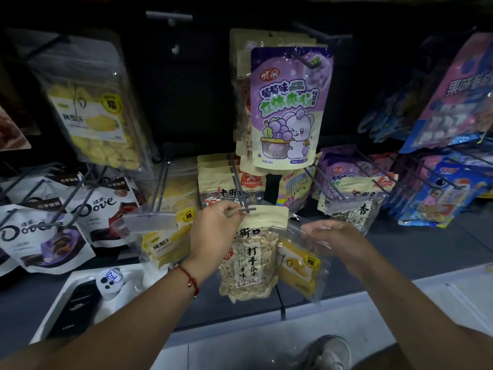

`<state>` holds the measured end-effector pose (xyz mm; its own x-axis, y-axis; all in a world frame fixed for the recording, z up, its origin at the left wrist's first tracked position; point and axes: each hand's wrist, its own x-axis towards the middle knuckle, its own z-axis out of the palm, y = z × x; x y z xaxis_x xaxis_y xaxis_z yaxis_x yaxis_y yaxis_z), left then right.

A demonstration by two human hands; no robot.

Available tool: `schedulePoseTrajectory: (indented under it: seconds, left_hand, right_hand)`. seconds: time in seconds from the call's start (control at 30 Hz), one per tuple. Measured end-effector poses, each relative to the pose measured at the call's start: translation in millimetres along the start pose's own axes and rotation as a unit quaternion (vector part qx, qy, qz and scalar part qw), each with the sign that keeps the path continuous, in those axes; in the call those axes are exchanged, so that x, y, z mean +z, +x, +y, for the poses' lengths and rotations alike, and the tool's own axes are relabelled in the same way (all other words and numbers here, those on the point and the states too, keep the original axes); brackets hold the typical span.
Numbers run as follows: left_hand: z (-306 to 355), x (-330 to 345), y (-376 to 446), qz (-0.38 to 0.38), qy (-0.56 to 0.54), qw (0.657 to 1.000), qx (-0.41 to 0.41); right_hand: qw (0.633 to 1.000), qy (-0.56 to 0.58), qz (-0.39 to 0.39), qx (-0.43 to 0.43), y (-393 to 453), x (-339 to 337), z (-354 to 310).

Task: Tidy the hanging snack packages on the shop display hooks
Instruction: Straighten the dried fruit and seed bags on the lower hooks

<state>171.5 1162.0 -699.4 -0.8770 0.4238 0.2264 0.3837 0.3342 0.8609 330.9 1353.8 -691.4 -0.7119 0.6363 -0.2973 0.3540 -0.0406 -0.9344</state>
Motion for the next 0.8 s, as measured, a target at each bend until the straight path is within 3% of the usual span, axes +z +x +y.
schedulePoseTrajectory:
  seconds: [0.2,0.43,0.8]
  left_hand:
    - [5.0,1.1,5.7,-0.022,0.038,0.999,-0.001]
    - [1.6,-1.4,12.5,-0.033,-0.006,0.999,-0.008]
    - [6.4,-5.1,17.5,-0.073,-0.159,0.975,-0.140]
  right_hand:
    - [1.000,-0.009,0.008,0.013,-0.5,-4.6,3.9]
    - [1.000,0.007,0.015,0.010,-2.2,-11.1,0.6]
    - [1.000,-0.002,0.022,0.017,-4.6,-17.6,0.3]
